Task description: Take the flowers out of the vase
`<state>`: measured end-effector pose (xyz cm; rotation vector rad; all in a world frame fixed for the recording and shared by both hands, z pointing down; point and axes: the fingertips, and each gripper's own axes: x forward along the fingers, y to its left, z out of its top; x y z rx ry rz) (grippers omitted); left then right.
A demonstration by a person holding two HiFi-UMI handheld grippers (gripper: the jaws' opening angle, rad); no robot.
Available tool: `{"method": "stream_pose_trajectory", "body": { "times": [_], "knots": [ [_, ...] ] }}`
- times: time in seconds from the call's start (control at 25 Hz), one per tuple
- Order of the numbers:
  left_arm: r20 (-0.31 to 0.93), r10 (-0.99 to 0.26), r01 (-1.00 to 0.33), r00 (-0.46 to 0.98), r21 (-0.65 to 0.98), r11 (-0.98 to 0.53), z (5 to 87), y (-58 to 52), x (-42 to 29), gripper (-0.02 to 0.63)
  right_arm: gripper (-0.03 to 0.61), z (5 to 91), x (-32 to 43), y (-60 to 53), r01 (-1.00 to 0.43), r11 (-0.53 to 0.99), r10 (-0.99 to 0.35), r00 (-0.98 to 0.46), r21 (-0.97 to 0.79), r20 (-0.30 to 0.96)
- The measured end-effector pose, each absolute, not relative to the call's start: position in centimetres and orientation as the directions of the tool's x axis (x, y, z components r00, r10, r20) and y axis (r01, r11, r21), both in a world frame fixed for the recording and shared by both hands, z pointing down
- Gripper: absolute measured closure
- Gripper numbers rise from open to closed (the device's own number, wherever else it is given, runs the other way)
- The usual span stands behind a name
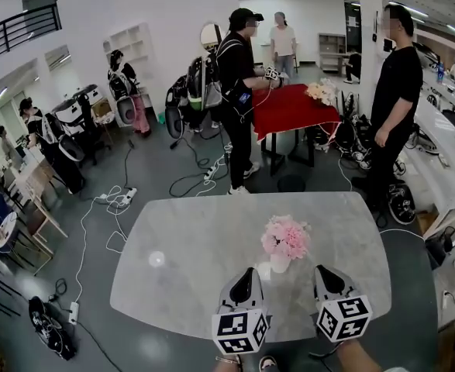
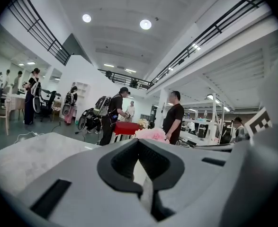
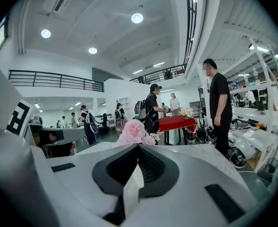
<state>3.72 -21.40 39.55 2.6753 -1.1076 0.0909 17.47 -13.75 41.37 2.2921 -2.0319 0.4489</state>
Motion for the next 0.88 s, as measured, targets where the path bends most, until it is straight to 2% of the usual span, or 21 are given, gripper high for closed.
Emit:
{"method": "stream_pose_trajectory", "body": {
  "times": [0.24,0.88],
  "knots": [
    [0.203,-0.684,-0.714,0.700,0.229,-0.662,42.0,-22.1,4.5,0.609,0.561,43.3,18.7,-14.0,-0.972,-0.150,-0.955,0.095,-0.182,0.281],
    [0.247,-0.688,-0.731,0.682,0.243,-0.637,43.7,-23.0,6.9,0.609,0.561,43.6,20.7,-16.5,-0.977,-0.107,-0.955,0.048,-0.186,0.294]
  ]
}}
